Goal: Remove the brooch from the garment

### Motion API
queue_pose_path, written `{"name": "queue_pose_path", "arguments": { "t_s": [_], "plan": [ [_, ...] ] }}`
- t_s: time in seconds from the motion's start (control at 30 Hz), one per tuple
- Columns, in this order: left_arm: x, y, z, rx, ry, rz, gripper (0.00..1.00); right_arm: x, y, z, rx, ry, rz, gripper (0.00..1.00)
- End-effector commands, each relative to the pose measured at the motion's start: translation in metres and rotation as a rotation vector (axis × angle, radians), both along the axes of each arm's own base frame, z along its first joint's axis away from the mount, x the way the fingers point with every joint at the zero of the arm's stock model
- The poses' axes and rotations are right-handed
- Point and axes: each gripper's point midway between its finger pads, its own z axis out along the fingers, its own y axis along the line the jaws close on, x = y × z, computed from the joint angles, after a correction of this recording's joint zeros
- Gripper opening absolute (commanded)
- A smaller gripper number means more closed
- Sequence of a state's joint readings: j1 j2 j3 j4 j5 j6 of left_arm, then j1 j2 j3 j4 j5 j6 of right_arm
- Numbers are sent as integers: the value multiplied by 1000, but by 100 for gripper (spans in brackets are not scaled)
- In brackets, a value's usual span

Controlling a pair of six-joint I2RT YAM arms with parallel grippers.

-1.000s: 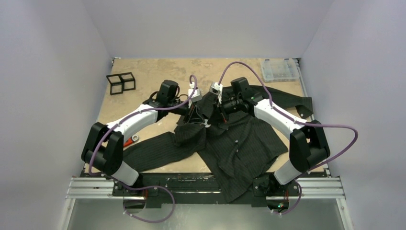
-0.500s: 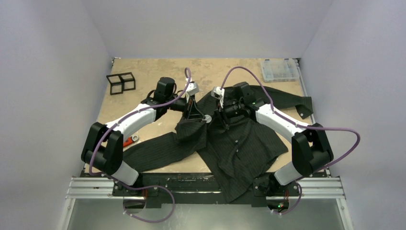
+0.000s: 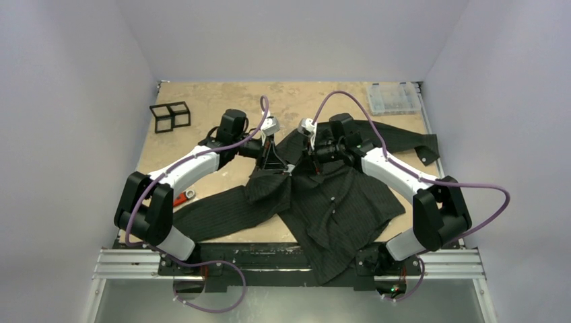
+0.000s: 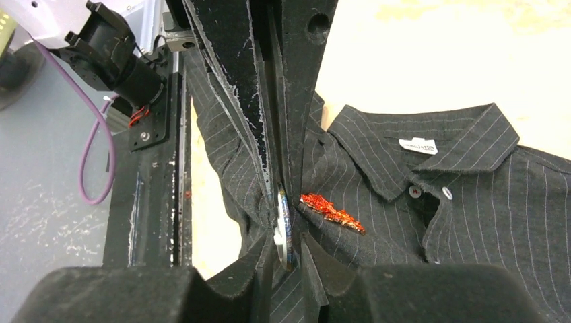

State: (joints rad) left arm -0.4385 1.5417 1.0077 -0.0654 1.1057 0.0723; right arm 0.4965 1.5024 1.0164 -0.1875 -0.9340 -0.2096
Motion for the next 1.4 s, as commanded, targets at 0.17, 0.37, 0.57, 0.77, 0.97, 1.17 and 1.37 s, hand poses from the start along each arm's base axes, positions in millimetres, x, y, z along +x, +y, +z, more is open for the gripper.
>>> {"name": "queue_pose_path", "arguments": {
  "t_s": [0.17,0.37,0.57,0.77,0.97,1.17,1.37],
  "plan": [
    [-5,2,22,-64,-66,-46,0,-4,-2,10,12,-46,33,29],
    [-6,2,20,-63,-60,-48,0,-2,1,20,43,-44,20,16],
    [-2,2,18,-46,-63,-33,4,-4,4,28,71,-33,28,0],
    [2,5,16,-9,-176,31,40,-8,4,25,64,35,14,0],
    [1,-2,12,17,-199,50,41,-4,5,27,66,59,-23,0],
    [6,-15,10,37,-225,81,37,-3,3,22,44,85,-54,0],
    [12,-14,4,57,-230,107,19,-6,3,25,53,80,-36,0]
  ]
}}
